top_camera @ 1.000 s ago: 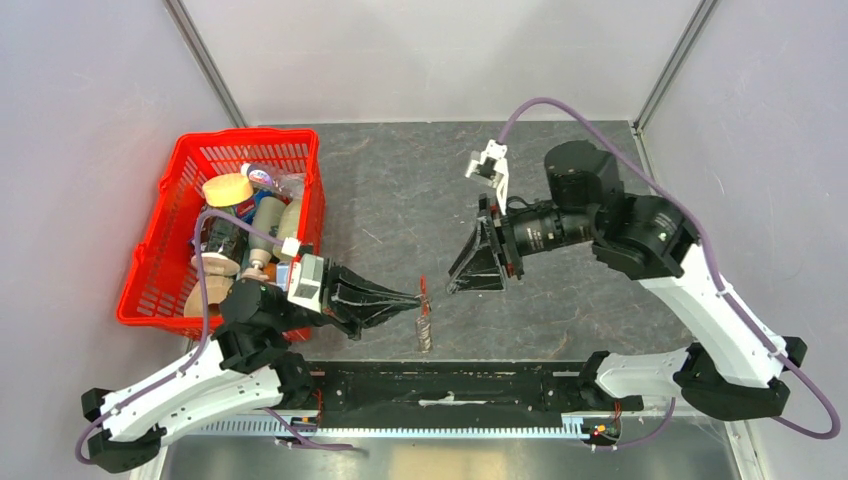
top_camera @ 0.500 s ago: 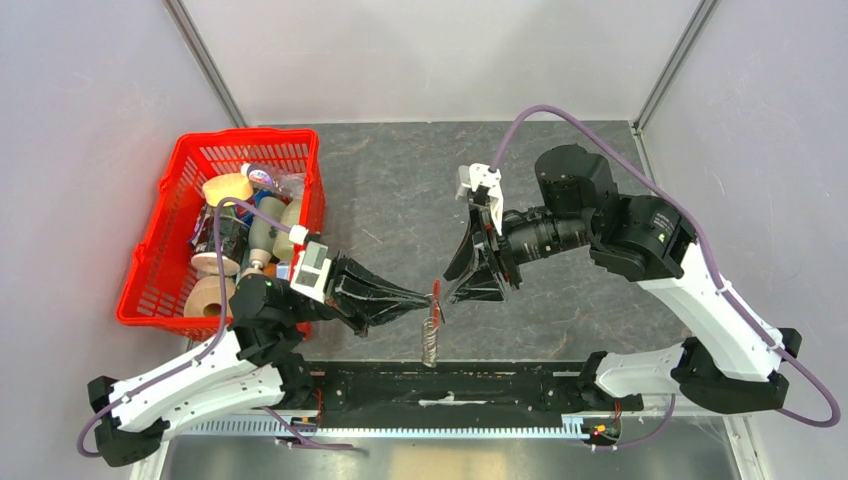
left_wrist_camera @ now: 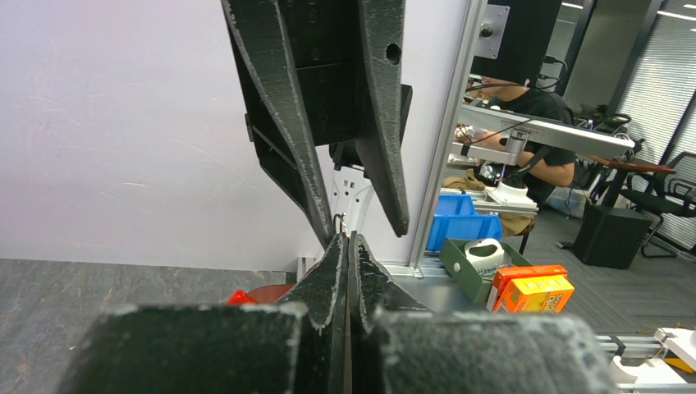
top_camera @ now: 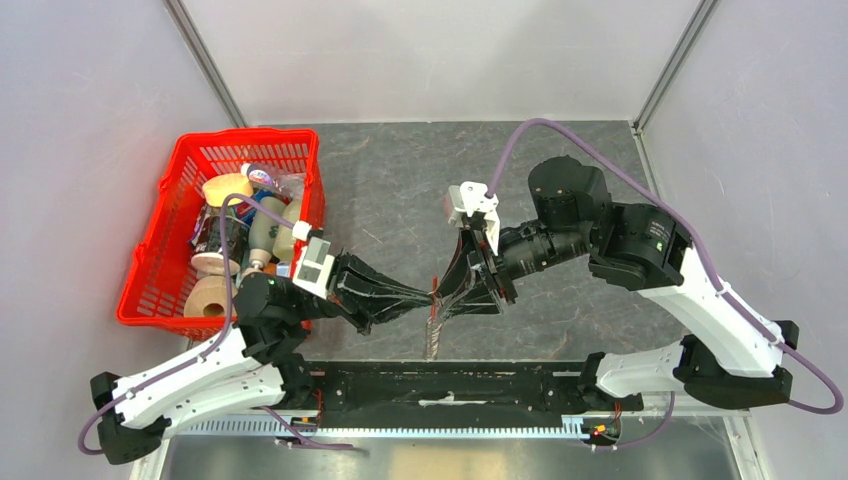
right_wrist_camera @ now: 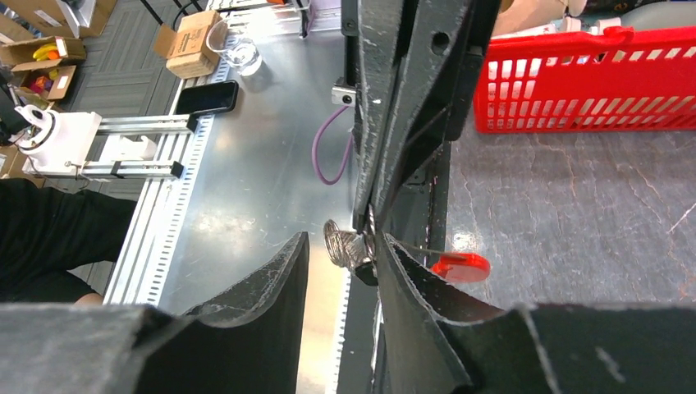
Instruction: Put the keys on the keyring
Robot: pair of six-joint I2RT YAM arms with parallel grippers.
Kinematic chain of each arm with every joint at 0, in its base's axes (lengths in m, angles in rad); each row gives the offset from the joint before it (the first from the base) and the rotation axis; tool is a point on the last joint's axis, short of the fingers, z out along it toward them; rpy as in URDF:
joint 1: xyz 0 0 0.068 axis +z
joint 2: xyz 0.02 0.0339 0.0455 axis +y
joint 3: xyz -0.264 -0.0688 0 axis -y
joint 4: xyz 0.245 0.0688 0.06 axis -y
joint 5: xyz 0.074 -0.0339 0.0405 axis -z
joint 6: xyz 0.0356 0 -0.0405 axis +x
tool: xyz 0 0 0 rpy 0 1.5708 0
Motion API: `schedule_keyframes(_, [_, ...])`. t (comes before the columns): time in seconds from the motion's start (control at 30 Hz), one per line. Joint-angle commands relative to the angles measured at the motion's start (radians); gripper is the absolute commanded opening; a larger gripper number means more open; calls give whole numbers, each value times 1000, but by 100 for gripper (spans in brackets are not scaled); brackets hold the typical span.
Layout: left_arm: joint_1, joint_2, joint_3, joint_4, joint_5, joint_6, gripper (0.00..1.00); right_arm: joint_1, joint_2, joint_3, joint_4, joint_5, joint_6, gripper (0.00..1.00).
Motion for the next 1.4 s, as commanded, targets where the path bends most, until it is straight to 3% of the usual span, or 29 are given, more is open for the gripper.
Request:
schedule_keyframes(0.0, [-1,7,7,89,-5,-40,2,29,-1,39,48,24,-25,42])
schedule_keyframes(0.7, [-1,1,-4,141,7,-58,2,66,-21,53,42,77,-25,17])
schedule_keyframes(0.83, [-1,5,-4,155,11,-65,2,68,-26,51,45,85,-21,1])
schedule_keyframes(1.07, [-1,5,13,123,21,-73,2,69,-15,91,7,115,-13,0])
schedule_keyframes(1.13, [-1,0,38,42,21,-62,10,69,3,125,-49,121,-17,0])
schedule_keyframes(1.23, [-1,-11,87,-92,31,-38,33,69,22,161,-102,126,-18,0])
schedule_keyframes(1.37, [-1,-29,165,-284,34,8,42,69,25,167,-143,121,-13,0])
